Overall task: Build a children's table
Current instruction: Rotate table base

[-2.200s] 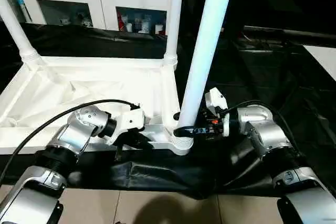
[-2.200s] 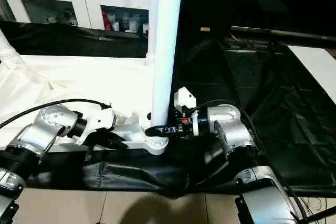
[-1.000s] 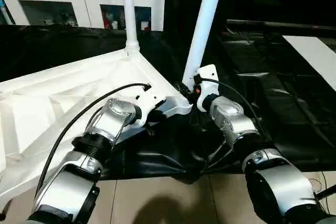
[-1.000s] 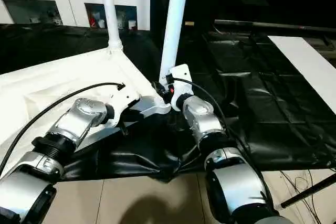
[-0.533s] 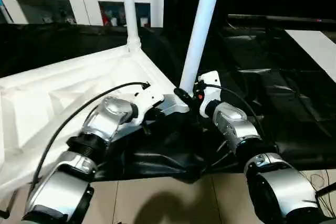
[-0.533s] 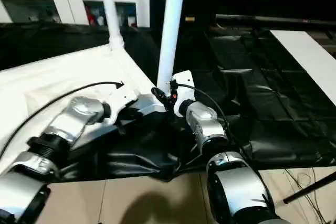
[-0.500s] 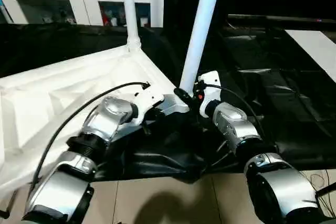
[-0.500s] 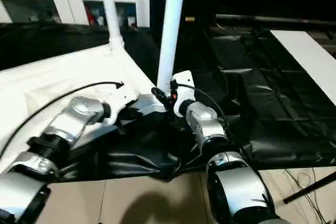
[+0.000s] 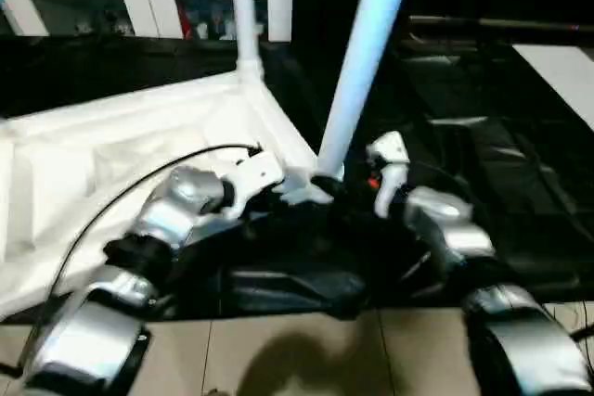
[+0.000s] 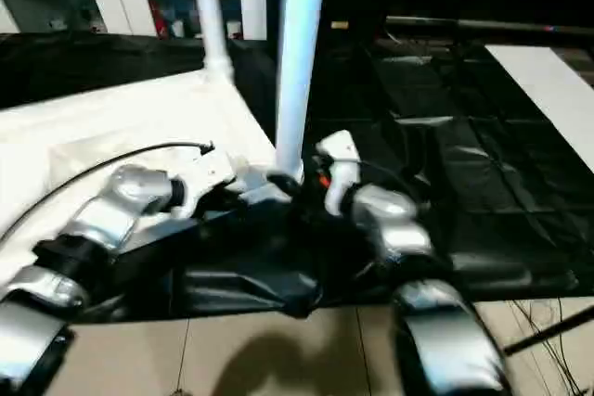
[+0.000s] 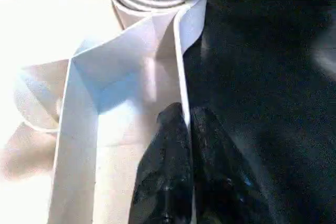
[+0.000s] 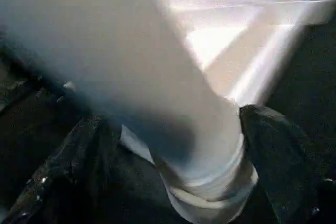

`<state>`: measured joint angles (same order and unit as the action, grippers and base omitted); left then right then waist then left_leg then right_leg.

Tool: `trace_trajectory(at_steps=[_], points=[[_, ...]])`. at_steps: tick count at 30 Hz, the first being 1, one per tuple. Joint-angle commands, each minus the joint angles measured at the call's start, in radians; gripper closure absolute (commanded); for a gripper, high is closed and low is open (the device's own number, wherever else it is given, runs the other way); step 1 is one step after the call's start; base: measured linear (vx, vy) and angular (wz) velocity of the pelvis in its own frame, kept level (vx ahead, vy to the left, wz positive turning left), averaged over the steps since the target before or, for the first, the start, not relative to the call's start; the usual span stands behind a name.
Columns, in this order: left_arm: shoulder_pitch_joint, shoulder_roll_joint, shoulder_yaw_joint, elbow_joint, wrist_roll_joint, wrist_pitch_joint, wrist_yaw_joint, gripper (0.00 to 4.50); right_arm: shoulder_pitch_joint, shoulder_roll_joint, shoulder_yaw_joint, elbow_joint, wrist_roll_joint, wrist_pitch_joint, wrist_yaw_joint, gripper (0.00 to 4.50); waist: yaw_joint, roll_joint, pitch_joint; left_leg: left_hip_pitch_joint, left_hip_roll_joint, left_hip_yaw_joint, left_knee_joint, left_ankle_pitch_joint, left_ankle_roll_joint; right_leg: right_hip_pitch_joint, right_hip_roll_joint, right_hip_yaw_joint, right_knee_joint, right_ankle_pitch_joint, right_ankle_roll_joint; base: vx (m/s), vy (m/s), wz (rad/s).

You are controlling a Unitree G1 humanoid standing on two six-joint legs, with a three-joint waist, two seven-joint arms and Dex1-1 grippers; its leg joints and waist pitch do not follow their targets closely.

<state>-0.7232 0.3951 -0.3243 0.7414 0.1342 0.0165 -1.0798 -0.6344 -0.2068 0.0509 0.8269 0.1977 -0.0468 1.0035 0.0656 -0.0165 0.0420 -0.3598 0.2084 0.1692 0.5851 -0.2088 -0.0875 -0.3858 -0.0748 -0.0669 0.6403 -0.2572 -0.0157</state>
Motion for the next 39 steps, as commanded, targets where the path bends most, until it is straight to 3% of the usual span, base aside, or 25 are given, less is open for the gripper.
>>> trace_trajectory(at_steps=[1,5,9,15,24,26,27,28,29,33,37,39], points=[[-0.001,0.001,-0.041,-0.016,0.014,-0.048,-0.062,4.50,0.014,0.002,0.023,-0.023,-0.005,0.031,0.025,0.72,0.000,0.014,-0.062,0.008,0.034,0.001,-0.048,0.044,0.161,0.057,-0.066,0.047,-0.047,0.339,-0.324,0.000,0.000,0.00],[0.000,0.001,-0.036,-0.022,0.006,-0.051,-0.068,4.50,0.017,0.019,0.002,-0.031,0.009,0.037,-0.002,0.72,-0.002,0.015,-0.062,0.010,0.034,0.001,-0.051,0.018,0.128,0.056,-0.067,0.048,-0.049,0.296,-0.331,0.000,0.000,0.00],[-0.003,-0.002,-0.038,-0.008,0.003,-0.072,-0.088,4.50,0.030,0.066,-0.035,-0.076,0.067,0.081,-0.047,1.03,0.002,0.019,-0.065,0.010,0.032,0.000,-0.046,0.063,0.134,0.057,-0.067,0.048,-0.042,0.369,-0.329,0.000,0.000,0.00],[-0.016,-0.002,-0.040,0.014,0.007,-0.096,-0.098,4.50,0.034,0.060,-0.030,-0.069,0.046,0.082,-0.048,1.44,0.009,0.019,-0.069,0.008,0.031,0.001,-0.043,0.080,0.137,0.059,-0.065,0.047,-0.037,0.404,-0.326,0.000,0.000,0.00],[-0.022,0.004,-0.036,0.040,0.027,-0.134,-0.070,4.50,0.054,0.040,-0.033,-0.066,0.030,0.087,-0.063,2.10,0.017,0.018,-0.067,0.007,0.027,0.000,-0.044,0.049,0.109,0.062,-0.064,0.047,-0.040,0.371,-0.300,0.000,0.000,0.00],[-0.025,0.003,-0.031,0.046,0.022,-0.141,-0.073,4.50,0.053,0.044,-0.035,-0.060,0.028,0.086,-0.076,2.25,0.017,0.022,-0.068,0.007,0.027,-0.001,-0.045,0.037,0.097,0.062,-0.065,0.047,-0.041,0.361,-0.301,0.000,0.000,0.00],[-0.028,0.003,-0.030,0.053,0.022,-0.152,-0.072,4.50,0.051,0.046,-0.037,-0.056,0.027,0.084,-0.085,2.31,0.019,0.030,-0.067,0.006,0.026,-0.002,-0.045,0.032,0.093,0.062,-0.065,0.047,-0.041,0.356,-0.301,0.000,0.000,0.00],[-0.035,0.005,-0.029,0.061,0.026,-0.166,-0.064,4.50,0.048,0.048,-0.037,-0.051,0.021,0.079,-0.097,2.36,0.017,0.026,-0.067,0.007,0.027,-0.002,-0.046,0.022,0.085,0.062,-0.065,0.047,-0.043,0.349,-0.300,0.000,0.000,0.00],[-0.040,0.006,-0.026,0.068,0.027,-0.178,-0.058,4.50,0.044,0.050,-0.039,-0.046,0.019,0.075,-0.105,2.52,0.018,0.035,-0.067,0.009,0.026,-0.003,-0.047,0.007,0.074,0.061,-0.064,0.046,-0.044,0.338,-0.299,0.000,0.000,0.00],[-0.052,0.000,-0.014,0.083,0.021,-0.223,-0.043,4.50,0.024,0.056,-0.046,0.000,0.001,0.051,-0.158,2.80,0.018,0.033,-0.066,0.005,0.024,-0.003,-0.048,-0.011,0.059,0.064,-0.065,0.047,-0.044,0.330,-0.304,0.000,0.000,0.00],[-0.048,0.000,-0.021,0.096,0.029,-0.249,-0.038,4.50,0.032,0.062,-0.049,-0.009,-0.003,0.053,-0.179,3.14,0.020,0.038,-0.066,0.006,0.026,-0.003,-0.047,-0.007,0.061,0.063,-0.065,0.048,-0.043,0.333,-0.301,0.000,0.000,0.00],[-0.053,-0.001,-0.022,0.107,0.035,-0.257,-0.028,4.50,0.034,0.063,-0.050,-0.012,-0.002,0.051,-0.185,3.24,0.018,0.032,-0.066,0.004,0.024,-0.002,-0.046,0.007,0.070,0.064,-0.063,0.047,-0.042,0.355,-0.297,0.000,0.000,0.00]])
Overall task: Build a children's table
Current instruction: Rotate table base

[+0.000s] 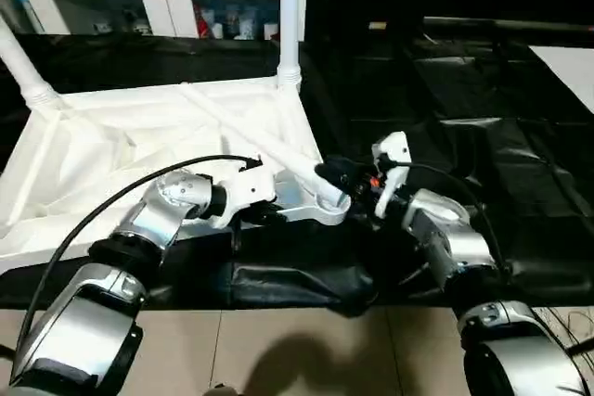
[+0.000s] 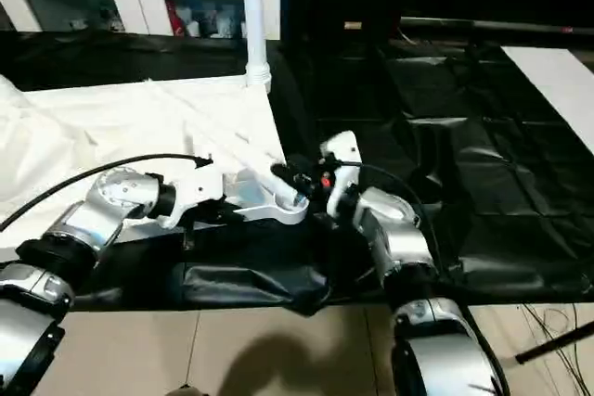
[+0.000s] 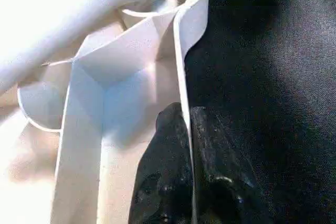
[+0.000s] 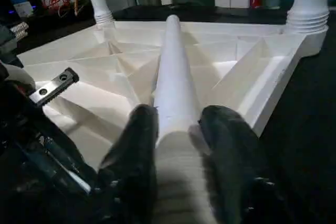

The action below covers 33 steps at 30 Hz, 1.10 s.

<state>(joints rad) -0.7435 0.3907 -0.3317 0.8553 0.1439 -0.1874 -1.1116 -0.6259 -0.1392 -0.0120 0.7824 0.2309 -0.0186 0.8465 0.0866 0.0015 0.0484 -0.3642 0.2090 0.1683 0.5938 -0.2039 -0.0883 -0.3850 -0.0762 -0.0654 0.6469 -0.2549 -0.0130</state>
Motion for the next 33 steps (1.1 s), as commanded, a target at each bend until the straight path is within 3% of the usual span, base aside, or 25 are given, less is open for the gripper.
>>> trace_trajectory(at_steps=[1,4,5,11,16,18,20,21,22,24,25,26,27,28,29,30,32,33], points=[[-0.034,0.003,-0.015,-0.004,0.026,-0.054,0.005,4.50,0.025,-0.005,0.012,0.033,-0.035,0.023,-0.029,3.34,-0.001,0.016,-0.073,0.009,0.023,-0.001,-0.054,0.002,0.073,0.063,-0.062,0.046,-0.048,0.351,-0.300,0.000,0.000,0.00],[-0.046,0.002,-0.015,0.017,0.033,-0.070,0.024,4.50,0.022,-0.006,0.013,0.036,-0.039,0.016,-0.035,3.51,-0.002,0.016,-0.072,0.011,0.025,-0.001,-0.056,-0.016,0.071,0.061,-0.063,0.046,-0.052,0.316,-0.298,0.000,0.000,0.00],[-0.052,0.000,-0.012,0.025,0.032,-0.073,0.029,4.50,0.009,-0.010,0.012,0.050,-0.043,0.012,-0.041,3.59,-0.003,0.010,-0.071,0.009,0.025,0.000,-0.057,-0.024,0.069,0.062,-0.064,0.047,-0.052,0.299,-0.298,0.000,0.000,0.00],[-0.048,-0.008,-0.010,0.043,0.028,-0.095,0.027,4.50,-0.022,-0.013,0.006,0.085,-0.049,-0.001,-0.064,4.04,-0.005,0.016,-0.067,0.012,0.026,0.000,-0.062,-0.062,0.046,0.058,-0.064,0.048,-0.060,0.225,-0.294,0.000,0.000,0.00],[-0.060,0.001,-0.009,0.071,0.035,-0.127,0.016,4.50,-0.058,-0.009,0.011,0.105,-0.075,-0.027,-0.122,4.38,-0.004,0.025,-0.073,0.011,0.022,-0.001,-0.057,-0.023,0.044,0.059,-0.062,0.047,-0.052,0.306,-0.294,0.000,0.000,0.00],[-0.079,0.010,-0.010,0.105,0.064,-0.158,0.086,4.50,-0.079,-0.003,0.002,0.118,-0.075,-0.037,-0.149,4.38,-0.001,0.028,-0.074,0.008,0.019,-0.001,-0.055,-0.027,0.039,0.063,-0.061,0.046,-0.050,0.325,-0.297,0.000,0.000,0.00],[-0.086,0.012,-0.004,0.105,0.047,-0.146,0.048,4.50,-0.091,0.000,-0.013,0.119,-0.058,-0.030,-0.150,4.38,-0.001,0.024,-0.074,0.009,0.019,-0.001,-0.055,-0.027,0.043,0.064,-0.061,0.046,-0.050,0.329,-0.295,0.000,0.000,0.00],[-0.087,0.015,-0.002,0.103,0.040,-0.140,0.032,4.50,-0.095,0.002,-0.016,0.118,-0.053,-0.024,-0.149,4.38,0.000,0.017,-0.074,0.005,0.019,0.000,-0.053,-0.013,0.057,0.065,-0.061,0.046,-0.048,0.338,-0.297,0.000,0.000,0.00],[-0.088,0.019,0.007,0.095,0.028,-0.130,0.020,4.04,-0.105,0.001,-0.019,0.121,-0.049,-0.015,-0.154,4.40,0.002,0.012,-0.074,0.005,0.019,0.000,-0.053,-0.005,0.064,0.065,-0.061,0.045,-0.046,0.341,-0.298,0.000,0.000,0.00],[-0.089,0.025,0.019,0.082,0.017,-0.123,0.023,3.92,-0.119,-0.004,-0.020,0.125,-0.050,-0.005,-0.161,4.11,0.005,0.014,-0.075,0.004,0.021,0.001,-0.050,0.026,0.081,0.063,-0.063,0.045,-0.041,0.358,-0.303,0.000,0.000,0.00],[-0.089,0.030,0.033,0.060,0.001,-0.114,0.016,3.92,-0.139,-0.013,-0.019,0.132,-0.052,0.010,-0.152,4.04,0.002,-0.013,-0.076,0.001,0.021,0.003,-0.049,0.067,0.108,0.065,-0.060,0.044,-0.038,0.384,-0.301,0.000,0.000,0.00],[-0.088,0.031,0.037,0.054,-0.005,-0.111,0.012,3.84,-0.145,-0.016,-0.018,0.133,-0.052,0.014,-0.146,4.01,0.002,-0.013,-0.076,0.001,0.021,0.003,-0.049,0.067,0.108,0.065,-0.060,0.044,-0.038,0.384,-0.301,0.000,0.000,0.00],[-0.087,0.032,0.042,0.046,-0.013,-0.107,0.006,3.53,-0.152,-0.020,-0.016,0.135,-0.053,0.019,-0.137,3.79,0.005,0.003,-0.078,0.002,0.021,0.003,-0.044,0.091,0.122,0.060,-0.062,0.044,-0.034,0.387,-0.303,0.000,0.000,0.00],[-0.086,0.032,0.049,0.040,-0.021,-0.104,0.003,3.48,-0.164,-0.025,-0.011,0.144,-0.063,0.018,-0.136,3.67,0.003,-0.013,-0.078,0.001,0.021,0.006,-0.042,0.108,0.133,0.060,-0.059,0.044,-0.032,0.411,-0.303,0.000,0.000,0.00],[-0.086,0.032,0.049,0.040,-0.021,-0.104,0.003,3.48,-0.164,-0.025,-0.011,0.144,-0.063,0.018,-0.136,3.67,0.004,-0.010,-0.078,-0.002,0.019,0.005,-0.041,0.118,0.136,0.062,-0.059,0.044,-0.027,0.421,-0.305,0.000,0.000,0.00],[-0.081,0.037,0.060,0.018,-0.040,-0.089,-0.015,3.48,-0.193,-0.030,-0.009,0.157,-0.067,0.029,-0.126,3.57,0.005,-0.016,-0.078,-0.001,0.018,0.006,-0.041,0.123,0.142,0.061,-0.058,0.044,-0.029,0.424,-0.304,0.000,0.000,0.00],[-0.068,0.048,0.081,-0.027,-0.077,-0.049,-0.049,3.48,-0.248,-0.033,-0.011,0.175,-0.067,0.064,-0.115,3.57,0.006,-0.011,-0.081,0.000,0.020,0.006,-0.039,0.133,0.147,0.057,-0.060,0.043,-0.025,0.420,-0.308,0.000,0.000,0.00],[-0.060,0.054,0.083,-0.050,-0.088,-0.031,-0.064,3.12,-0.266,-0.030,-0.015,0.179,-0.061,0.091,-0.113,3.35,0.004,-0.013,-0.082,-0.003,0.022,0.007,-0.034,0.161,0.153,0.052,-0.056,0.042,-0.018,0.448,-0.322,0.000,0.000,0.00]])
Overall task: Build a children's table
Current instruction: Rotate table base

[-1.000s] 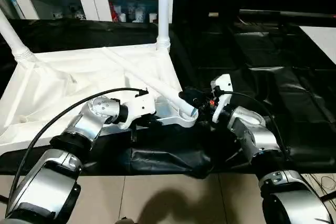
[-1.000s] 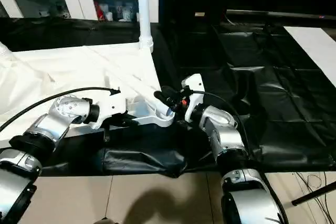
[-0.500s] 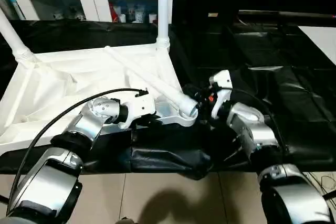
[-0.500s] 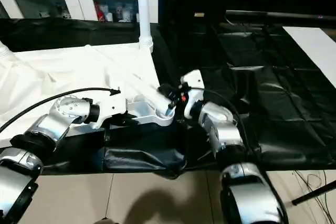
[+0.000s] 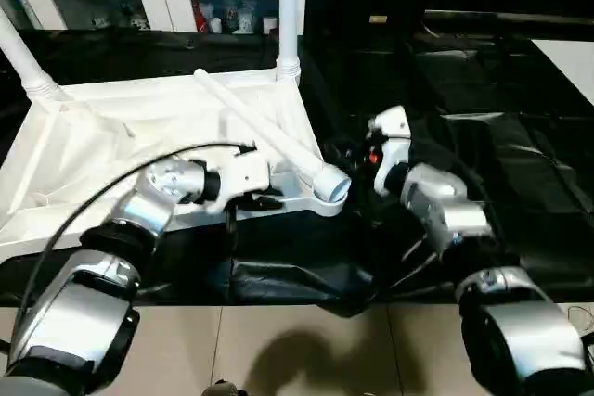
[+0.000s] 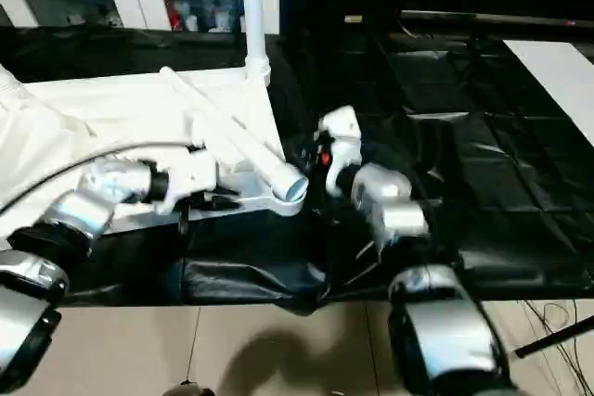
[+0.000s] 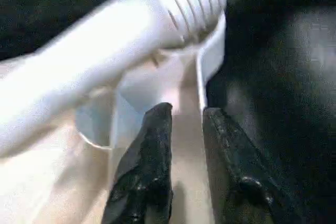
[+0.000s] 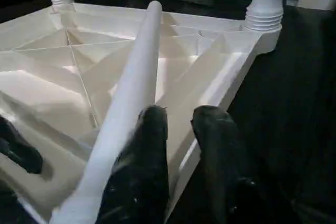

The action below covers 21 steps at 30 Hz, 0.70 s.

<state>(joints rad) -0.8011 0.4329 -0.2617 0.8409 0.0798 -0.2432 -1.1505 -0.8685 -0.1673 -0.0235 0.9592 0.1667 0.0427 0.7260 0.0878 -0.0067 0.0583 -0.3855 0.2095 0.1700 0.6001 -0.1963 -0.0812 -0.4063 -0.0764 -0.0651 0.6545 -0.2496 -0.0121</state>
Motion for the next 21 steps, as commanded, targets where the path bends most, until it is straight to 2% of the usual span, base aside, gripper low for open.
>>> trace_trajectory(at_steps=[1,3,4,6,8,9,10,12,13,14,15,16,17,18,19,20,21], points=[[0.008,0.021,0.016,-0.069,-0.033,0.055,-0.038,3.10,-0.050,0.002,-0.006,0.015,0.006,0.056,0.003,3.19,0.003,-0.005,-0.090,0.017,0.020,0.006,-0.039,0.158,0.152,0.072,-0.055,0.042,-0.026,0.446,-0.323,0.000,0.000,0.00],[0.032,0.043,0.017,-0.147,-0.052,0.116,-0.067,2.98,-0.104,0.016,-0.009,0.048,0.005,0.094,-0.012,3.14,0.004,-0.002,-0.088,0.019,0.022,0.007,-0.039,0.136,0.153,0.068,-0.059,0.042,-0.028,0.411,-0.325,0.000,0.000,0.00],[0.035,0.045,0.018,-0.153,-0.053,0.122,-0.068,2.98,-0.109,0.017,-0.009,0.052,0.005,0.098,-0.014,3.14,-0.001,0.004,-0.087,0.016,0.023,0.005,-0.041,0.124,0.143,0.069,-0.060,0.043,-0.028,0.387,-0.327,0.000,0.000,0.00],[0.057,0.062,0.025,-0.221,-0.068,0.176,-0.088,2.65,-0.165,0.037,-0.009,0.093,0.004,0.138,-0.026,2.82,-0.001,0.011,-0.083,0.020,0.024,0.008,-0.042,0.085,0.117,0.064,-0.058,0.045,-0.035,0.338,-0.327,0.000,0.000,0.00],[0.077,0.083,0.028,-0.282,-0.076,0.231,-0.101,2.64,-0.242,0.059,0.015,0.165,-0.024,0.201,-0.017,2.73,-0.003,0.016,-0.085,0.021,0.025,0.007,-0.044,0.062,0.089,0.063,-0.058,0.044,-0.033,0.311,-0.331,0.000,0.000,0.00],[0.083,0.093,0.024,-0.299,-0.073,0.246,-0.110,2.64,-0.267,0.065,0.029,0.191,-0.040,0.218,-0.009,2.73,-0.006,0.015,-0.084,0.019,0.024,0.005,-0.046,0.059,0.083,0.064,-0.056,0.043,-0.034,0.306,-0.333,0.000,0.000,0.00],[0.087,0.099,0.020,-0.309,-0.071,0.255,-0.117,2.33,-0.281,0.068,0.038,0.207,-0.050,0.227,-0.003,2.51,-0.005,0.014,-0.082,0.020,0.024,0.006,-0.047,0.053,0.078,0.064,-0.055,0.043,-0.035,0.299,-0.333,0.000,0.000,0.00],[0.093,0.105,0.018,-0.323,-0.070,0.267,-0.121,2.21,-0.292,0.070,0.045,0.220,-0.060,0.233,-0.003,2.39,-0.004,0.016,-0.081,0.020,0.023,0.006,-0.047,0.038,0.056,0.065,-0.056,0.045,-0.036,0.298,-0.318,0.000,0.000,0.00],[0.111,0.113,0.014,-0.362,-0.070,0.304,-0.120,2.21,-0.316,0.079,0.069,0.256,-0.094,0.257,-0.021,2.33,-0.003,0.006,-0.083,0.024,0.024,0.009,-0.048,0.043,0.056,0.064,-0.055,0.046,-0.036,0.308,-0.317,0.000,0.000,0.00],[0.119,0.115,0.012,-0.375,-0.071,0.316,-0.121,2.11,-0.322,0.082,0.084,0.268,-0.113,0.267,-0.031,2.32,-0.004,0.010,-0.083,0.019,0.022,0.006,-0.048,0.070,0.056,0.065,-0.053,0.043,-0.031,0.320,-0.322,0.000,0.000,0.00],[0.133,0.119,0.010,-0.401,-0.074,0.342,-0.120,1.97,-0.329,0.083,0.145,0.290,-0.183,0.287,-0.058,2.32,-0.005,0.007,-0.081,0.019,0.020,0.007,-0.047,0.083,0.052,0.063,-0.053,0.042,-0.032,0.311,-0.318,0.000,0.000,0.00],[0.142,0.120,0.009,-0.414,-0.074,0.350,-0.118,1.97,-0.328,0.084,0.179,0.300,-0.218,0.295,-0.059,2.32,-0.004,0.003,-0.080,0.018,0.019,0.008,-0.047,0.080,0.052,0.064,-0.053,0.043,-0.035,0.305,-0.315,0.000,0.000,0.00],[0.156,0.125,0.008,-0.443,-0.077,0.371,-0.113,1.77,-0.329,0.087,0.203,0.313,-0.242,0.308,-0.049,2.32,-0.003,0.004,-0.082,0.017,0.020,0.007,-0.047,0.082,0.047,0.066,-0.056,0.044,-0.033,0.303,-0.308,0.000,0.000,0.00],[0.161,0.126,0.008,-0.453,-0.078,0.380,-0.110,1.76,-0.329,0.088,0.208,0.318,-0.247,0.317,-0.044,2.32,-0.003,-0.001,-0.082,0.016,0.020,0.008,-0.047,0.086,0.047,0.068,-0.056,0.045,-0.033,0.314,-0.304,0.000,0.000,0.00],[0.172,0.130,0.009,-0.481,-0.080,0.405,-0.106,1.73,-0.332,0.090,0.215,0.332,-0.256,0.332,-0.039,2.32,-0.003,0.000,-0.082,0.015,0.020,0.007,-0.047,0.083,0.046,0.069,-0.056,0.046,-0.032,0.315,-0.299,0.000,0.000,0.00],[0.181,0.135,0.007,-0.499,-0.079,0.419,-0.105,1.48,-0.332,0.089,0.239,0.343,-0.283,0.333,-0.060,2.32,-0.003,-0.001,-0.082,0.017,0.020,0.007,-0.047,0.081,0.048,0.067,-0.056,0.045,-0.033,0.314,-0.295,0.000,0.000,0.00],[0.189,0.140,0.006,-0.513,-0.077,0.429,-0.106,1.48,-0.332,0.090,0.259,0.354,-0.306,0.338,-0.077,2.32,-0.003,0.000,-0.080,0.018,0.021,0.007,-0.049,0.079,0.046,0.064,-0.056,0.045,-0.033,0.304,-0.295,0.000,0.000,0.00]])
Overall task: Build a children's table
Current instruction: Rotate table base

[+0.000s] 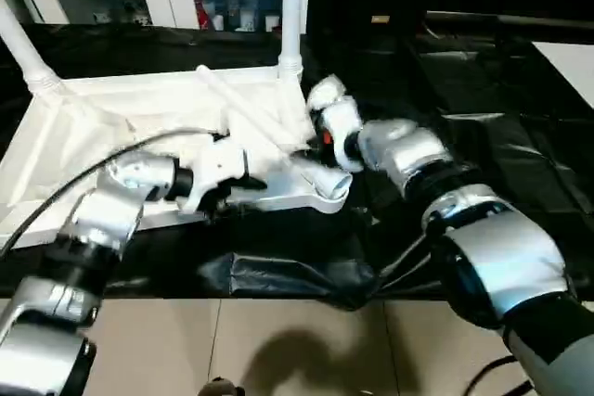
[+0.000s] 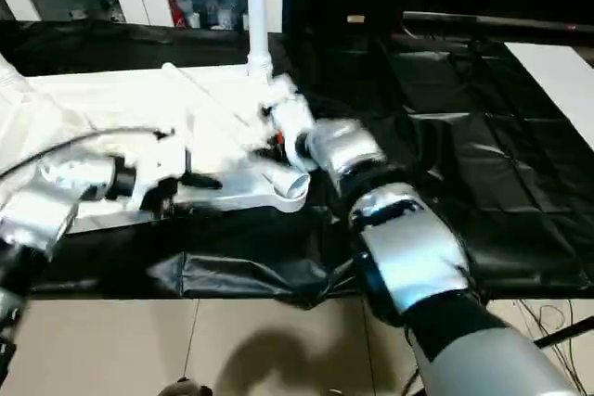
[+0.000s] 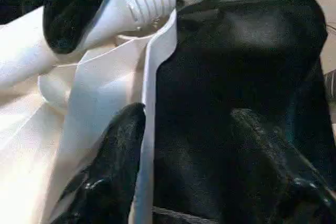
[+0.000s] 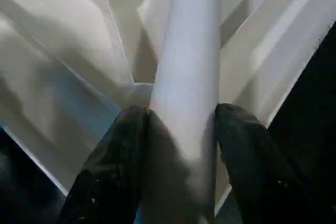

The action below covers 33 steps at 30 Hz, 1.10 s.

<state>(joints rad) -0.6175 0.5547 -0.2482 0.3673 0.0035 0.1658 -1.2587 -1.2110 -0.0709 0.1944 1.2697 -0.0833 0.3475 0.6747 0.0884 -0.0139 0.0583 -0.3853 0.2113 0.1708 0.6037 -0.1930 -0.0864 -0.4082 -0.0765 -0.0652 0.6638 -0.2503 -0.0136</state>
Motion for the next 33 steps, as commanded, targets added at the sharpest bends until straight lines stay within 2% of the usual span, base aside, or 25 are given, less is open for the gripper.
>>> trace_trajectory(at_steps=[1,3,6,8,13,20,21,23,24,26,28,31,32,33], points=[[0.011,0.024,-0.009,-0.047,0.001,0.025,0.001,1.36,0.012,-0.005,0.055,0.051,-0.070,0.045,-0.031,2.32,-0.004,0.008,-0.078,0.019,0.018,0.007,-0.053,0.061,0.047,0.064,-0.055,0.046,-0.046,0.281,-0.290,0.000,0.000,0.00],[0.013,0.027,-0.009,-0.052,0.004,0.030,0.000,1.31,0.010,-0.003,0.056,0.057,-0.071,0.056,-0.033,2.32,-0.003,0.008,-0.077,0.020,0.019,0.007,-0.055,0.048,0.039,0.065,-0.055,0.047,-0.047,0.265,-0.285,0.000,0.000,0.00],[0.015,0.038,-0.006,-0.075,0.005,0.052,0.001,0.95,-0.001,0.001,0.040,0.080,-0.069,0.100,-0.033,2.32,-0.001,0.012,-0.075,0.027,0.021,0.008,-0.059,0.003,0.010,0.060,-0.054,0.047,-0.051,0.223,-0.276,0.000,0.000,0.00],[0.014,0.042,-0.005,-0.082,0.009,0.058,0.003,0.89,-0.003,0.000,0.028,0.085,-0.062,0.115,-0.033,2.58,0.000,0.013,-0.075,0.027,0.021,0.008,-0.060,-0.013,-0.002,0.061,-0.055,0.049,-0.053,0.210,-0.274,0.000,0.000,0.00],[0.018,0.046,-0.007,-0.098,0.023,0.065,0.029,0.47,0.005,-0.004,0.012,0.090,-0.060,0.130,-0.026,2.75,0.001,0.010,-0.075,0.020,0.019,0.006,-0.061,-0.009,-0.012,0.066,-0.055,0.048,-0.051,0.219,-0.256,0.000,0.000,0.00],[0.019,0.047,-0.007,-0.103,0.024,0.064,0.047,0.45,0.031,-0.005,-0.031,0.091,-0.037,0.140,-0.058,3.08,-0.001,0.010,-0.074,0.022,0.020,0.005,-0.067,-0.063,-0.036,0.065,-0.056,0.048,-0.058,0.149,-0.246,0.000,0.000,0.00],[0.017,0.046,-0.004,-0.101,0.023,0.061,0.051,0.45,0.036,-0.004,-0.049,0.091,-0.025,0.138,-0.072,3.23,-0.001,0.005,-0.073,0.022,0.020,0.005,-0.068,-0.067,-0.037,0.065,-0.056,0.048,-0.059,0.140,-0.245,0.000,0.000,0.00],[0.012,0.038,0.005,-0.100,0.015,0.062,0.063,0.45,0.042,-0.004,-0.085,0.089,0.002,0.136,-0.091,3.31,0.000,0.007,-0.073,0.024,0.021,0.004,-0.070,-0.083,-0.044,0.063,-0.058,0.049,-0.061,0.117,-0.240,0.000,0.000,0.00],[0.008,0.034,0.010,-0.101,0.010,0.064,0.068,0.45,0.044,-0.004,-0.108,0.088,0.021,0.135,-0.097,3.41,0.000,0.002,-0.073,0.025,0.022,0.004,-0.072,-0.096,-0.052,0.063,-0.058,0.049,-0.063,0.099,-0.235,0.000,0.000,0.00],[0.005,0.031,0.014,-0.101,0.006,0.066,0.071,0.45,0.044,-0.003,-0.124,0.087,0.034,0.135,-0.098,3.56,0.000,0.000,-0.075,0.025,0.022,0.003,-0.072,-0.097,-0.054,0.064,-0.057,0.048,-0.062,0.102,-0.234,0.000,0.000,0.00],[-0.003,0.019,0.029,-0.093,-0.008,0.066,0.087,0.45,0.047,-0.007,-0.168,0.082,0.070,0.115,-0.102,3.69,0.001,-0.011,-0.075,0.023,0.021,0.005,-0.071,-0.086,-0.046,0.065,-0.059,0.049,-0.061,0.104,-0.235,0.000,0.000,0.00],[-0.012,-0.022,0.073,-0.058,-0.020,0.064,0.178,0.45,0.065,-0.011,-0.247,0.069,0.136,0.044,-0.103,3.96,0.001,-0.008,-0.078,0.020,0.020,0.006,-0.068,-0.059,-0.037,0.067,-0.059,0.049,-0.059,0.148,-0.236,0.000,0.000,0.00],[-0.015,-0.034,0.086,-0.051,-0.023,0.069,0.204,0.45,0.070,-0.011,-0.264,0.066,0.151,0.030,-0.101,4.02,0.001,-0.010,-0.080,0.021,0.019,0.005,-0.066,-0.049,-0.031,0.068,-0.059,0.049,-0.058,0.172,-0.239,0.000,0.000,0.00],[-0.026,-0.059,0.110,-0.031,-0.028,0.073,0.259,0.45,0.078,-0.012,-0.285,0.058,0.170,-0.003,-0.098,4.11,0.000,-0.007,-0.083,0.019,0.017,0.004,-0.064,-0.036,-0.024,0.071,-0.058,0.049,-0.056,0.194,-0.242,0.000,0.000,0.00]])
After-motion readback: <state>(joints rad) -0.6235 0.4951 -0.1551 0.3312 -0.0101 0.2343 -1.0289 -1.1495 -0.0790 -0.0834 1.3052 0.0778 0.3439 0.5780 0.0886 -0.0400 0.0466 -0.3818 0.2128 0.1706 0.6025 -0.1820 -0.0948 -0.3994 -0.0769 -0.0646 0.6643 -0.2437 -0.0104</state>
